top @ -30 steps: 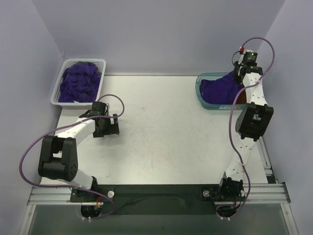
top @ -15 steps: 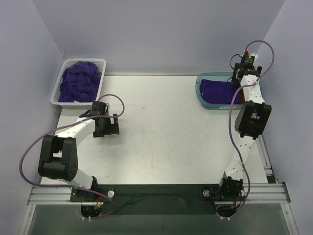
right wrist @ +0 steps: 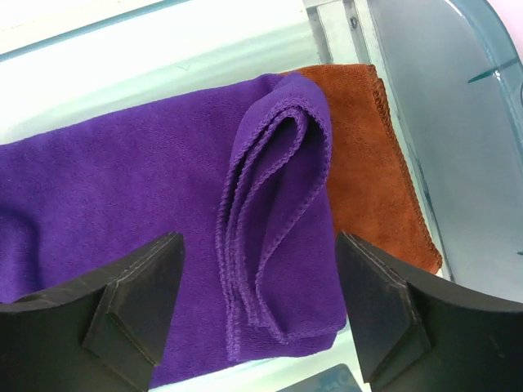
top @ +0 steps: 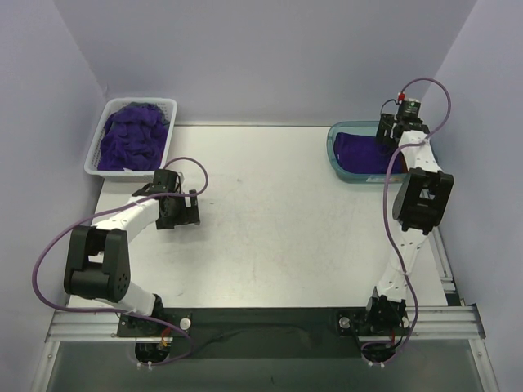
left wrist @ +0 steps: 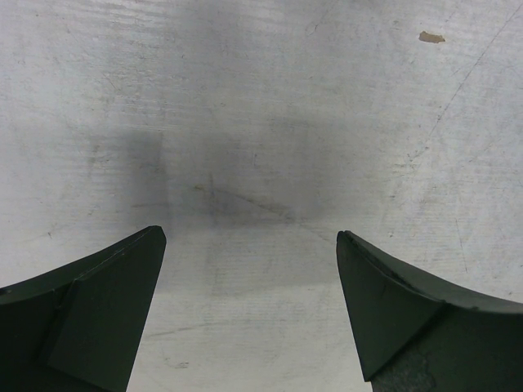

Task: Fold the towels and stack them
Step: Neatly place the folded towel into the bin

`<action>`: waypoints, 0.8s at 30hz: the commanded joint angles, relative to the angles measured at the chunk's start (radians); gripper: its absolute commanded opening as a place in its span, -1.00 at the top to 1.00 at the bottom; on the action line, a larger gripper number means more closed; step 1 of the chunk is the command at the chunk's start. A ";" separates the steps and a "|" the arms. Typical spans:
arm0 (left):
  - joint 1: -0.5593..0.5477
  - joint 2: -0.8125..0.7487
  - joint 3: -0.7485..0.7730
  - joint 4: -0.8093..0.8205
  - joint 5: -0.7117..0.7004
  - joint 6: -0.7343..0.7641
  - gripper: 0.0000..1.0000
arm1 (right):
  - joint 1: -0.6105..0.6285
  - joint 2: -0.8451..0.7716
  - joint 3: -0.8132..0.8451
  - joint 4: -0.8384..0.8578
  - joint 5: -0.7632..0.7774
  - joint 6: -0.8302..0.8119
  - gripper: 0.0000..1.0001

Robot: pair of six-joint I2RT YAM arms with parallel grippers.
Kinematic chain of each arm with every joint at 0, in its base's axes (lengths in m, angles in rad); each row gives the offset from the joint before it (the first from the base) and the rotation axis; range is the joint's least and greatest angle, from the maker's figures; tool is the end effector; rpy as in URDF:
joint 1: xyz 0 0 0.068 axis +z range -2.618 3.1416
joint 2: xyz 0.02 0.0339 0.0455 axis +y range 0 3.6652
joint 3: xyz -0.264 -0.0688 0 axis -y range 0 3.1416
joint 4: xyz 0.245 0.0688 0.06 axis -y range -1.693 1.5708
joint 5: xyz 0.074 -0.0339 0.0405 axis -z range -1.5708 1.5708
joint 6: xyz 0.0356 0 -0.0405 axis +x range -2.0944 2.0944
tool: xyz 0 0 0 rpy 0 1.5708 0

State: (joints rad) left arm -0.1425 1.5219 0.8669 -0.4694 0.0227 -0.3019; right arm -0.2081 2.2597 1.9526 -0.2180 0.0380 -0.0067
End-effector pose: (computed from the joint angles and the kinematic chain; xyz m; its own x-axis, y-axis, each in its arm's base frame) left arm 0.2822 -0.0413 0.1767 -0.8976 -0.1715 -0.4061 -0.1207 0.9816 -0.1479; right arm 0.5225 -0.1117 0.2455 -0.4921 0.0971 -0.8651 0.2353 0.9716 -0.0248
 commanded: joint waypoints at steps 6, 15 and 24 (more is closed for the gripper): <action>0.004 -0.020 0.044 0.000 0.029 0.014 -0.95 | 0.033 0.012 0.031 0.005 0.098 -0.013 -0.53; 0.004 -0.017 0.044 0.002 0.031 0.015 -0.95 | 0.050 0.087 0.097 -0.029 0.154 -0.055 -0.41; 0.004 -0.017 0.044 0.000 0.025 0.015 -0.95 | 0.067 0.147 0.193 -0.092 0.212 -0.105 -0.43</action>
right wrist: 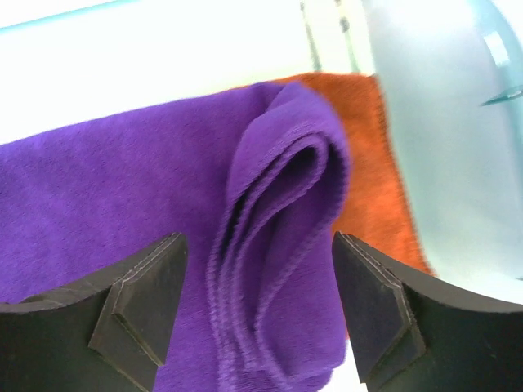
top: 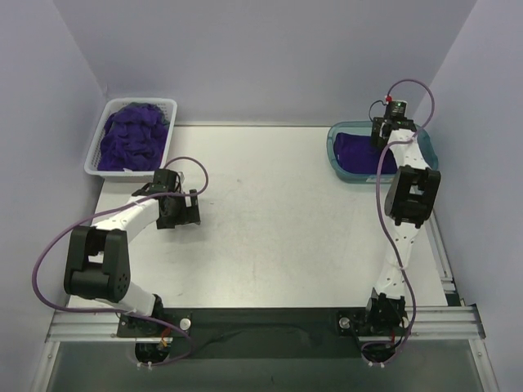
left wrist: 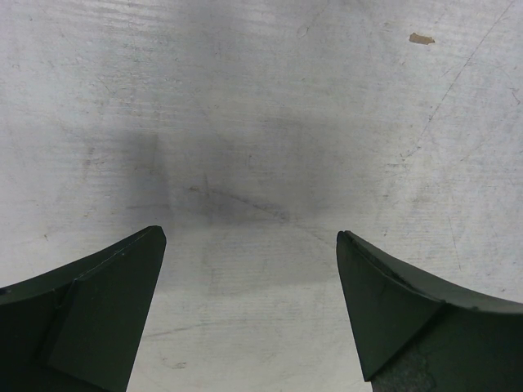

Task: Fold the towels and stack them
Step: Neatly place the folded towel into the bin

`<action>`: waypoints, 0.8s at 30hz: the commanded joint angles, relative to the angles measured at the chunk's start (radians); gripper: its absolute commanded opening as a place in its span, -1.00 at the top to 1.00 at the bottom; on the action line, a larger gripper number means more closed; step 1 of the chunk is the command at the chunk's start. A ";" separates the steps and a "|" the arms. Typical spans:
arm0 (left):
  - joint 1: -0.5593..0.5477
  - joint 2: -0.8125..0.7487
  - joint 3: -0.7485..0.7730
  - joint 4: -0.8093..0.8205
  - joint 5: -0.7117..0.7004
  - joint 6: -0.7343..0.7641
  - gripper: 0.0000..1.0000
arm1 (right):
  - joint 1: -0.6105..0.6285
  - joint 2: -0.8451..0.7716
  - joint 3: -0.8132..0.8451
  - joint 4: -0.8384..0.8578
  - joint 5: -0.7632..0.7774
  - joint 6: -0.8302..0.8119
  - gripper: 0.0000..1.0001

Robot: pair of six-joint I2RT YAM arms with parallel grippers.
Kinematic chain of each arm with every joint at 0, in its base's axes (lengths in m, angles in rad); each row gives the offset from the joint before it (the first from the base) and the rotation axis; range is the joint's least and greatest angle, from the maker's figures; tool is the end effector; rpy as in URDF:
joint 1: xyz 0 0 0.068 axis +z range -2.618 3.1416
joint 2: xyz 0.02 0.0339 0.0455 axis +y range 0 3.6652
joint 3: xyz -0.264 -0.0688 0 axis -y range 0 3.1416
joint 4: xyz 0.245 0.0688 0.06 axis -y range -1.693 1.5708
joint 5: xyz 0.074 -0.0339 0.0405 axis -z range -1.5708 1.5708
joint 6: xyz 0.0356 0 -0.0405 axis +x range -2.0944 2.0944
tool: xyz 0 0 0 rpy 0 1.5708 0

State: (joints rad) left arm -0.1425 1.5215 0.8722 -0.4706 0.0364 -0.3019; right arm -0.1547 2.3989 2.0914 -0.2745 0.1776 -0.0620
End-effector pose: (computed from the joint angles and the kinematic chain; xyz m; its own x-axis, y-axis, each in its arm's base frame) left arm 0.2831 -0.0419 0.1782 -0.8975 -0.1714 -0.4063 -0.1144 0.9803 -0.1608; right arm 0.5496 -0.0921 0.2151 -0.5605 0.0257 -0.8277 0.2633 0.9532 -0.1487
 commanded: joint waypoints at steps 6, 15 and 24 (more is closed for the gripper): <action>0.004 -0.015 0.037 0.001 0.014 0.017 -0.95 | 0.023 0.023 0.044 -0.038 0.148 -0.119 -0.45; 0.004 -0.009 0.039 0.001 0.013 0.018 -0.95 | 0.014 0.032 0.047 -0.037 0.177 -0.150 -0.46; 0.004 -0.003 0.039 0.000 0.017 0.017 -0.95 | -0.026 0.013 0.033 -0.037 0.157 -0.096 -0.35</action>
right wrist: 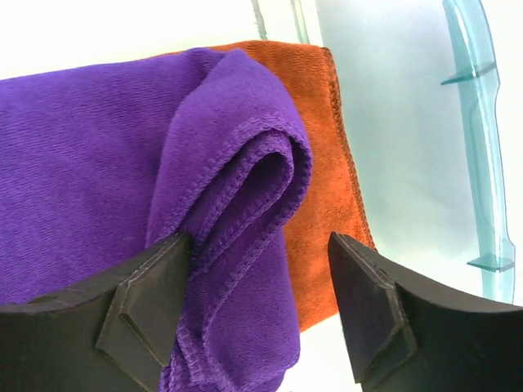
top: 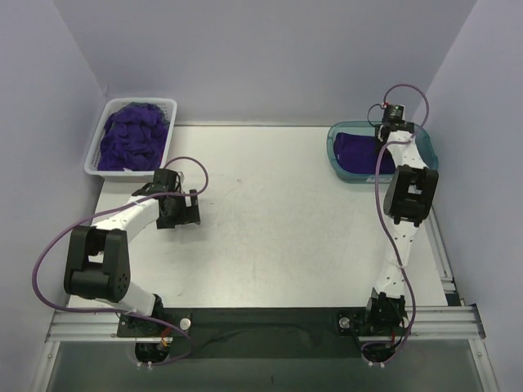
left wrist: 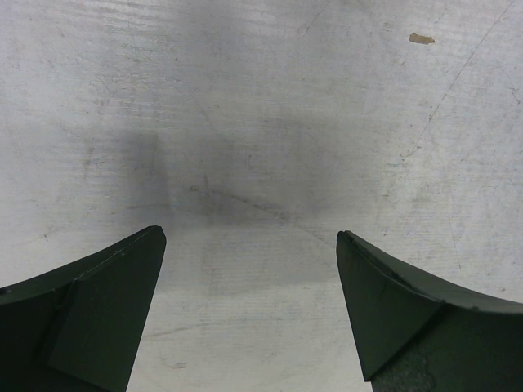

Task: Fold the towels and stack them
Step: Neatly place the folded towel into the bin

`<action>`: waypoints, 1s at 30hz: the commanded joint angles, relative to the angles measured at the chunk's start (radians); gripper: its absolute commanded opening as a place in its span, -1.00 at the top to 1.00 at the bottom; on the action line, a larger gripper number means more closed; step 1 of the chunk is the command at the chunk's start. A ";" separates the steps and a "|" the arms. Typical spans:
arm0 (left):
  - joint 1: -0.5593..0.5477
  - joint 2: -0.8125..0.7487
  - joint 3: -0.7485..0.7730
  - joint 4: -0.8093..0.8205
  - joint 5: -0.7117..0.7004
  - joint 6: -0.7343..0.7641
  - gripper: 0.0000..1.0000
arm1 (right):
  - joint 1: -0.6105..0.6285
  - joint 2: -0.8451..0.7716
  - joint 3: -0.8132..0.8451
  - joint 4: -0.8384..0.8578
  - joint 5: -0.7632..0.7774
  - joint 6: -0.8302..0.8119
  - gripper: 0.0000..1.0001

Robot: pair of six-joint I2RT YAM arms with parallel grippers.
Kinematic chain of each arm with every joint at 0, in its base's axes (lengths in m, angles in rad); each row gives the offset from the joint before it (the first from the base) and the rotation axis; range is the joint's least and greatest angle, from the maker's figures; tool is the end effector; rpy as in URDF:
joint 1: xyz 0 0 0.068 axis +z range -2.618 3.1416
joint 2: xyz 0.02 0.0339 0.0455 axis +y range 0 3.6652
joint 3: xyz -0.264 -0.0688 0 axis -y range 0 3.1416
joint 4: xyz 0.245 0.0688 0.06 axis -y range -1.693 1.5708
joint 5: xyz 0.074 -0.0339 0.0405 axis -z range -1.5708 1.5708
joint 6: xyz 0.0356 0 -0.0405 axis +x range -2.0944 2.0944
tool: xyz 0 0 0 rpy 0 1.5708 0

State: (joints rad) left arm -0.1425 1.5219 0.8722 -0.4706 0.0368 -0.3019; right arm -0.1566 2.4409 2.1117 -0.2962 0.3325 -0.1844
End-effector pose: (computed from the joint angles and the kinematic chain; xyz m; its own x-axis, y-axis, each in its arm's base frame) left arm 0.2831 -0.0419 0.1781 -0.8977 -0.1714 -0.4059 -0.1143 0.9803 -0.1611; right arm 0.5516 -0.0989 0.1983 -0.6434 -0.0739 -0.7619 0.2958 0.8940 -0.3365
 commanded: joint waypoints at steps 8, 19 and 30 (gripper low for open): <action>0.004 -0.003 0.039 0.000 0.015 0.020 -0.95 | -0.078 -0.059 0.002 -0.015 -0.064 0.151 0.01; 0.004 0.004 0.042 0.000 0.018 0.021 -0.95 | -0.136 -0.117 0.010 0.005 -0.004 0.181 -0.09; 0.004 0.004 0.042 -0.003 0.018 0.021 -0.95 | -0.138 -0.295 -0.124 0.106 -0.226 0.237 -0.11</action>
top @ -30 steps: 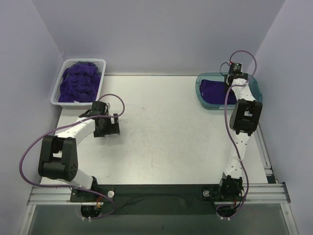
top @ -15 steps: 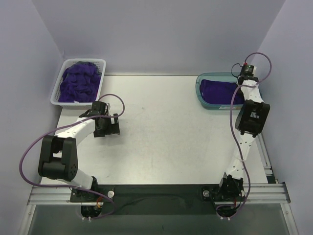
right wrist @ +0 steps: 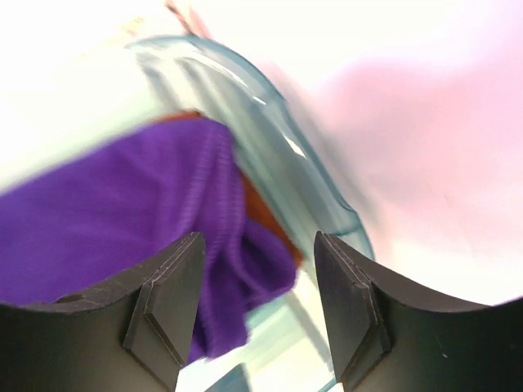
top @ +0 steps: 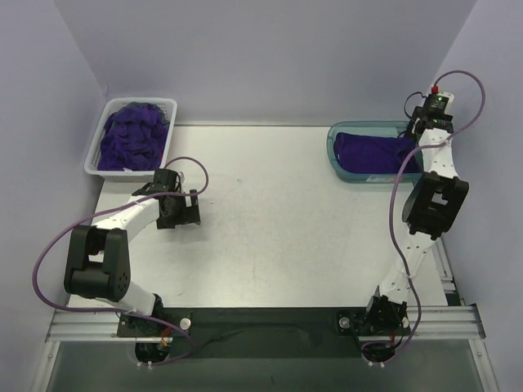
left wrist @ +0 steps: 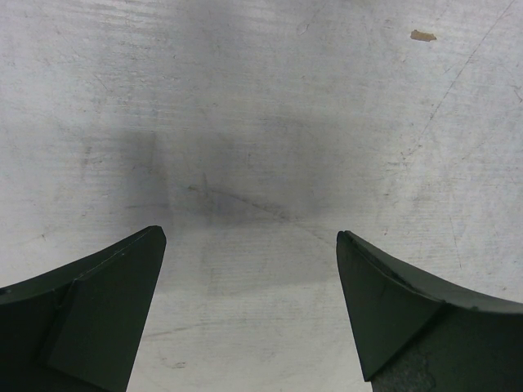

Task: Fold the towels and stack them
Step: Neatly place the folded towel into the bin

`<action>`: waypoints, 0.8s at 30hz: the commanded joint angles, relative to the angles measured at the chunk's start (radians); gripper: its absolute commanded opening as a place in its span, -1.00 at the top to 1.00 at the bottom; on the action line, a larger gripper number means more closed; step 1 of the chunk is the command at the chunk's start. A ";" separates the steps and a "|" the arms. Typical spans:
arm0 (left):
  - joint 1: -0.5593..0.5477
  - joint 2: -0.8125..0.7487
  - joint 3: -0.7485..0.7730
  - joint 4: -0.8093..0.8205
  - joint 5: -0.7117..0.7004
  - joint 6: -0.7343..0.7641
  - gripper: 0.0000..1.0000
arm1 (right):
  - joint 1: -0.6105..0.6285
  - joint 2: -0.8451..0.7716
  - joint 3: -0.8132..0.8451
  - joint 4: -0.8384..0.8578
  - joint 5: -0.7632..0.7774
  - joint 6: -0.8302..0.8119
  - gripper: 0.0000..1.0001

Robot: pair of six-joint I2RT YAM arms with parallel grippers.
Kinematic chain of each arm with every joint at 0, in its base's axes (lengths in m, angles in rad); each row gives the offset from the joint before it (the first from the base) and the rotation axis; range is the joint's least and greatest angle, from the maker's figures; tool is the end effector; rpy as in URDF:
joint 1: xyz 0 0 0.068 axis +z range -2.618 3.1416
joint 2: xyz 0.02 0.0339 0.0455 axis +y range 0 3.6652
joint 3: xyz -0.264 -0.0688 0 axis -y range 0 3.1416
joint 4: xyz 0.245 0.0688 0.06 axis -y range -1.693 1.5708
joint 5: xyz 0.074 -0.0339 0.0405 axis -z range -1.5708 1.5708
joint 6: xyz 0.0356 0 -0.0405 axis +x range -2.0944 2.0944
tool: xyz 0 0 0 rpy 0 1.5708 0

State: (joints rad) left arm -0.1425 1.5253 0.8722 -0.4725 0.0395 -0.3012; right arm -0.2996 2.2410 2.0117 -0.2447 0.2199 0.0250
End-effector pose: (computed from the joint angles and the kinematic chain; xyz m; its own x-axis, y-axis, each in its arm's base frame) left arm 0.2831 -0.0420 0.1771 -0.9003 -0.1703 -0.4007 -0.1134 0.9803 -0.1618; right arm 0.5069 -0.1647 0.2735 -0.4241 0.1566 -0.8920 0.4842 0.8715 -0.0773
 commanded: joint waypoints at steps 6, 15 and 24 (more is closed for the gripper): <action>0.004 -0.005 0.044 -0.002 0.017 0.022 -0.95 | 0.005 -0.086 -0.051 0.047 -0.378 0.082 -0.10; 0.004 -0.004 0.044 -0.002 0.023 0.020 -0.95 | -0.010 -0.029 -0.062 0.015 -0.549 0.099 0.21; 0.004 0.004 0.044 -0.003 0.020 0.025 -0.95 | -0.013 0.011 -0.051 -0.011 -0.620 0.139 0.17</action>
State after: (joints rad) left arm -0.1425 1.5253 0.8722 -0.4751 0.0467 -0.2966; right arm -0.3073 2.2246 1.9499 -0.2279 -0.3412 0.1383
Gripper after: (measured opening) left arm 0.975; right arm 0.410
